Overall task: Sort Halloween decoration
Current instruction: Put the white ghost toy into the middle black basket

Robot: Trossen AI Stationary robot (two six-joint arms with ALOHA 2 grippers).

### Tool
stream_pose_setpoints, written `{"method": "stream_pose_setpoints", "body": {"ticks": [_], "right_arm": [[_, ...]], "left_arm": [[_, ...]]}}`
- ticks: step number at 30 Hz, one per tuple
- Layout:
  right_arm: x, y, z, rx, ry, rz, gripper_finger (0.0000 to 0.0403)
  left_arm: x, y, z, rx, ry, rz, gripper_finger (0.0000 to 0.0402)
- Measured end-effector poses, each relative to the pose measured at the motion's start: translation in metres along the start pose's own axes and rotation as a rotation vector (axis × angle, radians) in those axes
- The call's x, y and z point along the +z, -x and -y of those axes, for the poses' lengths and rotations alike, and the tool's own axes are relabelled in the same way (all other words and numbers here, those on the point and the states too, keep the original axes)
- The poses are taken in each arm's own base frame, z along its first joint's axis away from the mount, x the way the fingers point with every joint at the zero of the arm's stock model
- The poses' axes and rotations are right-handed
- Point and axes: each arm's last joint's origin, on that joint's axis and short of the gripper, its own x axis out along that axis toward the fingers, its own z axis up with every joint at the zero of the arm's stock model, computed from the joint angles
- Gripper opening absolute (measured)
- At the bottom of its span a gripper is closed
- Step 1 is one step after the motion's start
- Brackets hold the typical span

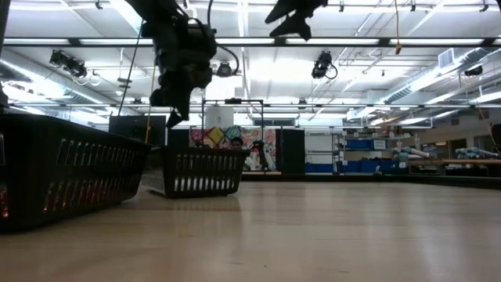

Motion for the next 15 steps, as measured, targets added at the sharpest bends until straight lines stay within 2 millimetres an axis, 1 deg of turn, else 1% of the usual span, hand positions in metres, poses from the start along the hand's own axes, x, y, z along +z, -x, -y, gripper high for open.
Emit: {"method": "stream_pose_setpoints", "body": {"ticks": [2, 3, 5, 7, 9, 11, 13, 15], "right_arm": [[-0.011, -0.013, 0.005, 0.011, -0.024, -0.038, 0.0203], [-0.017, -0.021, 0.008, 0.015, -0.039, -0.051, 0.0203], [-0.028, -0.038, 0.011, 0.038, -0.055, -0.054, 0.0203], [-0.039, -0.054, 0.013, 0.073, -0.068, -0.049, 0.0203], [-0.046, -0.073, 0.014, 0.116, -0.086, -0.032, 0.0202], [-0.057, -0.095, 0.015, 0.142, -0.111, -0.078, 0.0200], [-0.062, -0.118, 0.016, 0.151, -0.108, -0.103, 0.0197], [-0.064, -0.138, 0.015, 0.162, -0.104, -0.122, 0.0195]], "left_arm": [[-0.010, -0.003, -0.001, 0.002, -0.006, -0.035, 0.0000], [-0.018, -0.001, 0.000, 0.003, -0.019, -0.037, 0.0000], [-0.034, 0.008, 0.004, -0.016, -0.051, 0.021, 0.0000], [-0.051, 0.013, 0.004, -0.037, -0.047, 0.079, 0.0000], [-0.067, 0.015, 0.001, -0.054, 0.003, 0.152, 0.0000], [-0.080, 0.020, -0.003, -0.082, 0.065, 0.244, 0.0000], [-0.091, 0.024, -0.005, -0.114, 0.121, 0.301, 0.0000], [-0.099, 0.030, -0.005, -0.144, 0.163, 0.347, 0.0000]]}}
